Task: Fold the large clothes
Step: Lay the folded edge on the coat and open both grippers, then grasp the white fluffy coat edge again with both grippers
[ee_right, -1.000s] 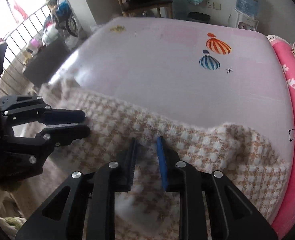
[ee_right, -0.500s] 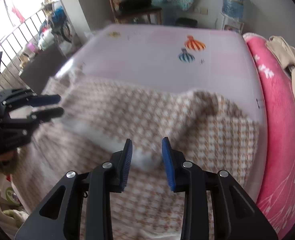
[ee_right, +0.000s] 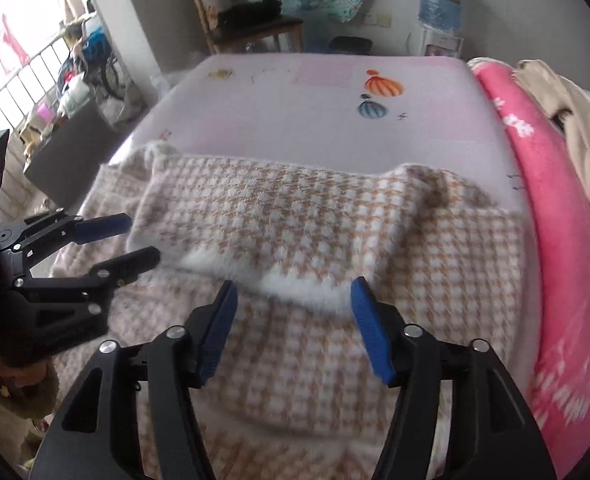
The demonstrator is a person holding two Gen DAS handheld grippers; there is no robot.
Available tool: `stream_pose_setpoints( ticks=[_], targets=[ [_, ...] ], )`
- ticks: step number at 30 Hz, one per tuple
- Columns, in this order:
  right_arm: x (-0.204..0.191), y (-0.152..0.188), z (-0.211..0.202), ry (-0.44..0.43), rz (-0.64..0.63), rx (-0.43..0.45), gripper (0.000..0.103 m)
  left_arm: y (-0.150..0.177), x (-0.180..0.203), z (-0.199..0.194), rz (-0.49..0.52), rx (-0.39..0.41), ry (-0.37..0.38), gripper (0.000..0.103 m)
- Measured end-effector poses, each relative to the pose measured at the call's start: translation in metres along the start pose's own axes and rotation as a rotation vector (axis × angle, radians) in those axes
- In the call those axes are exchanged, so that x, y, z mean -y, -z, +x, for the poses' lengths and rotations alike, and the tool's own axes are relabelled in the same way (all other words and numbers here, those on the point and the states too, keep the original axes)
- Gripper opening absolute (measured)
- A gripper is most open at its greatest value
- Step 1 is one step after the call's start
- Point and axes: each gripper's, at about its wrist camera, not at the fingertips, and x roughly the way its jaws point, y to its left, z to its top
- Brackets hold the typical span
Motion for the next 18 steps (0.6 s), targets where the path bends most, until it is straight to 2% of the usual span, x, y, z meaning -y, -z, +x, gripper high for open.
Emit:
stream_pose_setpoints(
  ticks=[1, 5, 10, 13, 16, 18],
  targets=[
    [-0.002, 0.008, -0.011, -0.020, 0.005, 0.008, 0.069, 0.006, -0.003, -0.010, -0.015, 0.009, 0.002, 0.056],
    [-0.010, 0.042, -0.036, -0.078, 0.009, 0.023, 0.072, 0.035, -0.020, -0.055, -0.101, 0.060, 0.003, 0.064],
    [-0.019, 0.090, -0.046, -0.148, -0.020, 0.010, 0.072, 0.088, -0.047, -0.096, -0.231, 0.105, 0.001, 0.065],
    [-0.023, 0.109, -0.037, -0.140, -0.054, -0.011, 0.072, 0.117, -0.057, -0.106, -0.264, 0.115, -0.028, 0.065],
    [-0.022, 0.120, -0.031, -0.138, -0.054, -0.037, 0.072, 0.136, -0.066, -0.105, -0.290, 0.099, -0.043, 0.063],
    [-0.021, 0.125, -0.027, -0.133, -0.046, -0.054, 0.072, 0.140, -0.069, -0.097, -0.291, 0.084, -0.046, 0.053]
  ],
)
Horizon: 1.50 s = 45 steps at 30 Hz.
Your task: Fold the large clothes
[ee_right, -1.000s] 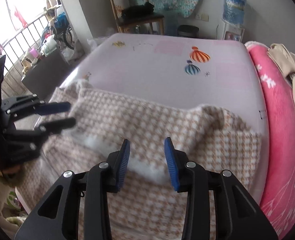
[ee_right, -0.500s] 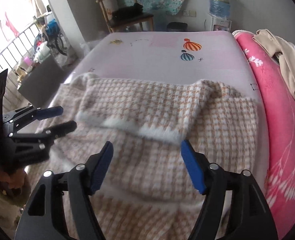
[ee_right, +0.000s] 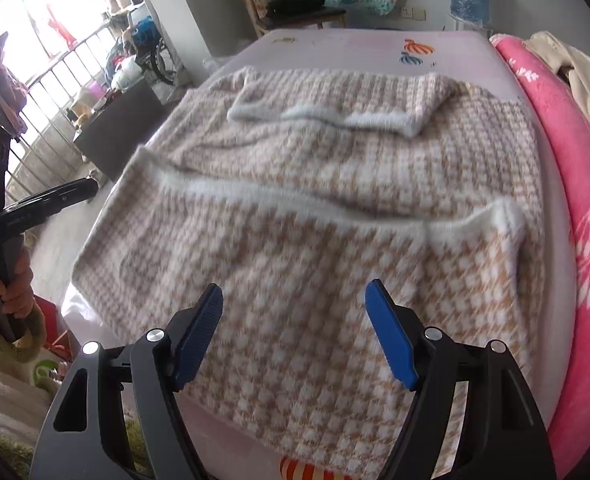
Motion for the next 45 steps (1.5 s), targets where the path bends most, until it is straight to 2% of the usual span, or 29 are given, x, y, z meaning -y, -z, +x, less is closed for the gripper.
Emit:
stream_pose_setpoints(
  ticks=[3, 7, 9, 11, 14, 15, 19, 24, 27, 28, 31, 41, 45],
  targets=[
    [0.002, 0.003, 0.006, 0.030, 0.002, -0.015, 0.072, 0.000, -0.005, 0.015, 0.015, -0.010, -0.017, 0.043],
    [0.005, 0.004, 0.013, 0.040, 0.016, -0.029, 0.072, -0.002, -0.010, 0.036, 0.041, -0.038, -0.034, 0.038],
    [0.005, 0.002, 0.015, 0.044, 0.020, -0.034, 0.072, -0.001, -0.013, 0.045, 0.034, -0.063, -0.022, 0.032],
    [0.005, 0.002, 0.016, 0.047, 0.018, -0.037, 0.072, 0.000, -0.013, 0.043, 0.042, -0.061, 0.018, 0.030],
    [0.005, 0.002, 0.017, 0.051, 0.012, -0.040, 0.072, 0.001, -0.013, 0.035, 0.041, -0.043, 0.124, 0.030],
    [0.006, 0.001, 0.017, 0.051, 0.010, -0.041, 0.072, 0.002, -0.014, 0.035, 0.042, -0.048, 0.130, 0.030],
    [0.005, 0.001, 0.018, 0.052, 0.010, -0.043, 0.072, 0.004, -0.022, 0.054, 0.014, -0.123, 0.072, 0.030],
    [0.006, 0.001, 0.018, 0.049, 0.014, -0.039, 0.072, -0.002, -0.026, 0.059, -0.027, -0.118, 0.115, 0.032],
    [0.008, 0.001, 0.019, 0.040, 0.031, -0.042, 0.072, -0.001, -0.022, 0.053, -0.016, -0.095, 0.182, 0.032],
    [0.009, 0.001, 0.019, 0.039, 0.032, -0.043, 0.072, 0.001, -0.021, 0.052, -0.005, -0.090, 0.184, 0.032],
    [0.009, 0.001, 0.019, 0.041, 0.026, -0.041, 0.072, 0.003, -0.017, 0.060, 0.025, -0.120, 0.081, 0.033],
    [0.012, 0.005, 0.011, 0.036, 0.038, -0.011, 0.072, 0.002, 0.010, 0.061, 0.109, -0.137, -0.116, 0.035],
    [0.016, 0.008, 0.007, 0.027, 0.058, -0.002, 0.072, 0.002, 0.016, 0.062, 0.124, -0.138, -0.164, 0.035]
  ],
)
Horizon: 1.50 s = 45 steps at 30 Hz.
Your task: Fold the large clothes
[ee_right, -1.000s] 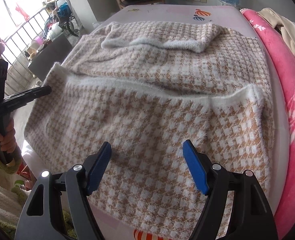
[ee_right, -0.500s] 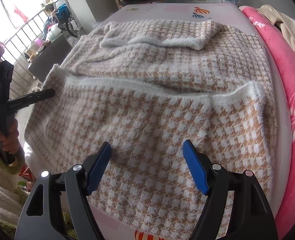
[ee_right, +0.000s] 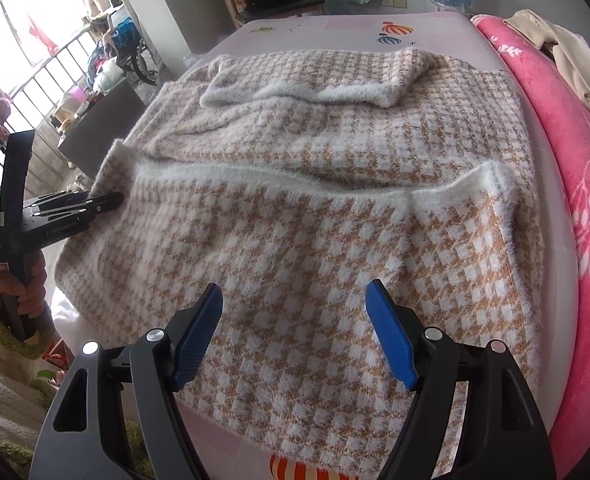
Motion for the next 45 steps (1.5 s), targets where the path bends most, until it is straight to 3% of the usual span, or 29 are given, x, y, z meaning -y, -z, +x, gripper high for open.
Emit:
stream_pose_setpoints(
  ticks=[5, 11, 17, 24, 32, 45],
  targets=[
    [0.013, 0.010, -0.016, -0.013, 0.045, 0.037, 0.072, -0.002, 0.004, 0.000, -0.008, -0.006, -0.028, 0.035],
    [0.055, 0.028, -0.043, 0.068, 0.134, 0.075, 0.072, 0.000, 0.011, -0.001, -0.003, -0.001, -0.081, 0.035],
    [0.087, 0.019, -0.055, 0.106, 0.196, 0.126, 0.070, 0.001, 0.015, -0.001, 0.001, 0.008, -0.106, 0.035],
    [0.093, -0.001, -0.031, 0.130, 0.175, 0.104, 0.054, 0.002, 0.014, -0.002, 0.003, 0.009, -0.107, 0.035],
    [0.085, -0.002, -0.014, 0.218, 0.129, 0.051, 0.020, 0.001, 0.018, -0.002, 0.006, 0.006, -0.124, 0.035],
    [0.086, -0.007, -0.007, 0.269, 0.121, 0.022, 0.017, -0.002, 0.023, -0.002, 0.000, -0.010, -0.152, 0.035]
  ],
)
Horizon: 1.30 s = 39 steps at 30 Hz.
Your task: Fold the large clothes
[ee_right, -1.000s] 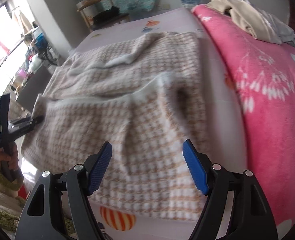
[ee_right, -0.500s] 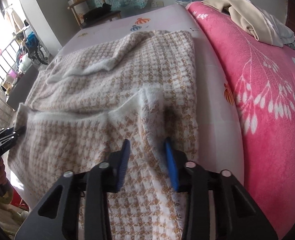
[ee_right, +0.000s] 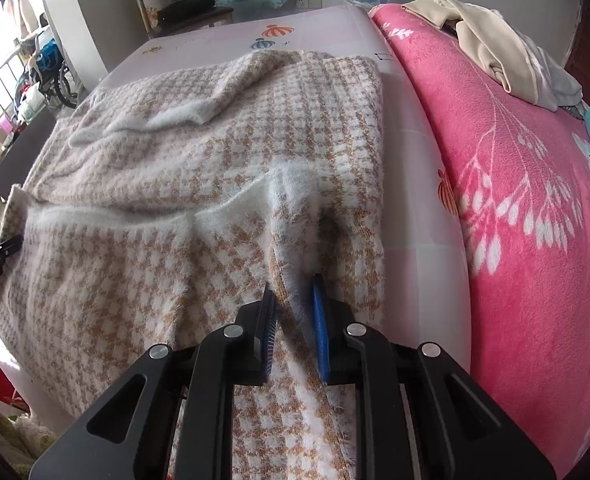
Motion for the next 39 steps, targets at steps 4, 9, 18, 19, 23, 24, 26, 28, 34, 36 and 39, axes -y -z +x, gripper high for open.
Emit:
stream_pose_setpoints(
  ticks=[4, 9, 18, 19, 23, 24, 26, 28, 34, 36, 39],
  targets=[
    [0.000, -0.001, 0.001, 0.007, 0.002, -0.005, 0.017, 0.000, 0.000, 0.000, 0.002, -0.002, -0.003, 0.035],
    [-0.002, -0.002, 0.002, 0.016, 0.000, -0.010, 0.017, 0.000, 0.001, 0.000, 0.001, -0.002, -0.002, 0.035],
    [-0.002, -0.003, 0.005, 0.027, -0.006, -0.012, 0.017, 0.000, 0.000, 0.001, 0.002, -0.002, -0.002, 0.035],
    [-0.002, -0.004, 0.005, 0.029, -0.007, -0.011, 0.017, 0.000, 0.000, 0.001, 0.002, -0.002, -0.001, 0.035],
    [-0.005, -0.002, -0.003, 0.041, -0.015, 0.021, 0.009, 0.000, 0.000, -0.001, 0.006, 0.014, -0.001, 0.030],
    [-0.005, -0.002, -0.006, 0.042, -0.013, 0.030, 0.008, 0.002, -0.001, -0.003, 0.009, 0.029, -0.005, 0.019],
    [-0.005, -0.001, -0.018, 0.040, -0.006, 0.060, 0.008, 0.005, -0.004, -0.011, 0.012, 0.059, 0.006, 0.012],
    [-0.004, 0.001, -0.035, 0.037, 0.005, 0.093, 0.007, 0.009, -0.010, -0.024, -0.001, 0.102, 0.032, 0.009],
    [-0.003, -0.003, -0.098, 0.039, 0.040, 0.238, 0.007, 0.013, -0.028, -0.091, -0.013, 0.263, 0.088, 0.007],
    [-0.002, -0.013, -0.114, 0.026, 0.048, 0.286, 0.007, 0.007, -0.033, -0.108, -0.020, 0.300, 0.103, 0.007],
    [0.001, -0.042, -0.128, 0.014, 0.028, 0.361, 0.007, -0.016, -0.038, -0.125, -0.018, 0.370, 0.114, 0.007]
  ],
)
